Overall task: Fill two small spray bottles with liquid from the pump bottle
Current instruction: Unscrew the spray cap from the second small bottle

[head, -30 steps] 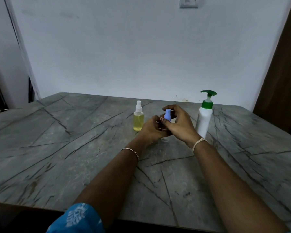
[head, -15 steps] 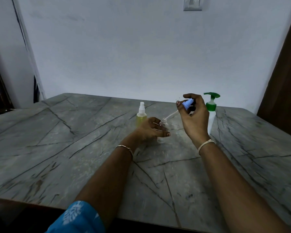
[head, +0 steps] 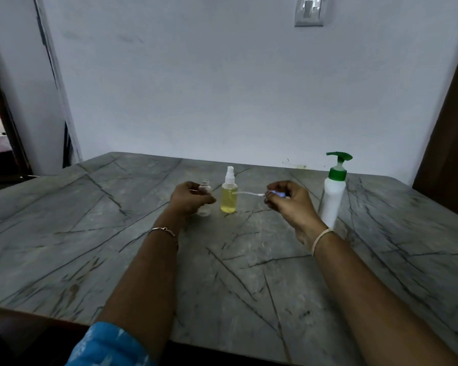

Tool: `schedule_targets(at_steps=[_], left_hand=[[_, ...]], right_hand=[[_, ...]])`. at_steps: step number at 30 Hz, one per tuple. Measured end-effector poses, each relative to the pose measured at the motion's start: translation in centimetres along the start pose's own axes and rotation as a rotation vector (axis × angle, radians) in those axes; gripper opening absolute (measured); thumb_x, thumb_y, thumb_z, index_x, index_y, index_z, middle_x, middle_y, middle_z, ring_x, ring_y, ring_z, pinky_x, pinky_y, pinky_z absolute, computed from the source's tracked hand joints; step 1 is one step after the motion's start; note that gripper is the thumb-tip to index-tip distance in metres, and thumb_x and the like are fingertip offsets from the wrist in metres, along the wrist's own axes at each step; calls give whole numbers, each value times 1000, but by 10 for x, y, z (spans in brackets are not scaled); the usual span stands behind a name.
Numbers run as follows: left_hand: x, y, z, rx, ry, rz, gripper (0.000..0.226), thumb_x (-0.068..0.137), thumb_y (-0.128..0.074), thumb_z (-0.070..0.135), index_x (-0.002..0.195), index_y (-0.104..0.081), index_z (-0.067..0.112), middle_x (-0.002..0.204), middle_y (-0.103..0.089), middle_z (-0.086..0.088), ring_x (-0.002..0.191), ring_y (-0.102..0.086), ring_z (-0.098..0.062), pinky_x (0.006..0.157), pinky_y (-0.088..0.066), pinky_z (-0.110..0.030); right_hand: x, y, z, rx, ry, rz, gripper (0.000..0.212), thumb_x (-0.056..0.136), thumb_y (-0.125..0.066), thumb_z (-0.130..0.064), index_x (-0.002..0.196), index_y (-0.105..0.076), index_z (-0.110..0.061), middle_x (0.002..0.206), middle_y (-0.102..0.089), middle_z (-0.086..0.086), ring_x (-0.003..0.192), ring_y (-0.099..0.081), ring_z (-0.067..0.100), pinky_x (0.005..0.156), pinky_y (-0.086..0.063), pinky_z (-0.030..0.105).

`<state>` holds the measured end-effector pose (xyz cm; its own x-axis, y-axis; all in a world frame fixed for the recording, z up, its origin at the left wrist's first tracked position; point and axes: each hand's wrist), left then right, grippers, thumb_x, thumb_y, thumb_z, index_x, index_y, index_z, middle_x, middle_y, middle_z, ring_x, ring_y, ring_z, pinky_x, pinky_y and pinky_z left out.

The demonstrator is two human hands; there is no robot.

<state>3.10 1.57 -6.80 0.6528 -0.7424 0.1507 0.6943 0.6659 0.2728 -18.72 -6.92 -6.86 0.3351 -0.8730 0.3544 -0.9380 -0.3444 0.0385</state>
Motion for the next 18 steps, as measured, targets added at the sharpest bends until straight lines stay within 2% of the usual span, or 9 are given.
schedule_targets(at_steps=[2, 6, 12, 15, 18], left_hand=[[4, 0, -4, -4, 5, 81, 36, 62, -86, 8, 88, -61, 14, 92, -69, -9, 90, -66, -22, 86, -54, -39], [6, 1, -8, -19, 10, 151, 33, 61, -86, 8, 78, -60, 20, 84, -68, -5, 88, -67, -22, 88, -54, -41], [4, 3, -6, 63, 2, 103, 45, 64, -85, 8, 101, -61, 10, 93, -67, -4, 88, -63, -17, 82, -50, -30], [4, 7, -7, 112, -6, 100, 47, 63, -85, 7, 104, -60, 10, 91, -64, -1, 85, -60, -14, 75, -45, -25], [4, 5, -7, 118, 9, 91, 51, 63, -85, 4, 108, -61, 7, 100, -68, -7, 92, -63, -18, 83, -49, -28]], right_hand=[[0, -5, 6, -107, 3, -47, 13, 82, -71, -3, 92, -67, -10, 89, -65, 7, 84, -62, 19, 80, -52, 33], [3, -15, 10, -252, 31, -124, 13, 78, -76, -5, 85, -66, -11, 82, -65, 4, 77, -60, 15, 71, -50, 24], [14, -28, 14, -315, 26, -140, 17, 75, -79, -3, 87, -66, -4, 84, -66, 9, 78, -61, 19, 74, -52, 30], [15, -37, 19, -317, -4, -125, 25, 72, -80, 0, 92, -66, -1, 91, -69, 14, 84, -64, 24, 80, -54, 35], [14, -40, 23, -313, -46, -87, 35, 69, -82, 1, 98, -63, -4, 94, -70, 11, 86, -67, 23, 82, -56, 34]])
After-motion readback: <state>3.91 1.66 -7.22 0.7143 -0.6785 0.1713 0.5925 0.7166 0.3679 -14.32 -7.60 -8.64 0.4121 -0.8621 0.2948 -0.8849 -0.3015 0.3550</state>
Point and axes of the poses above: each hand's wrist, its own x-axis towards the middle knuckle, its own y-axis out of the back of the hand, z = x × y
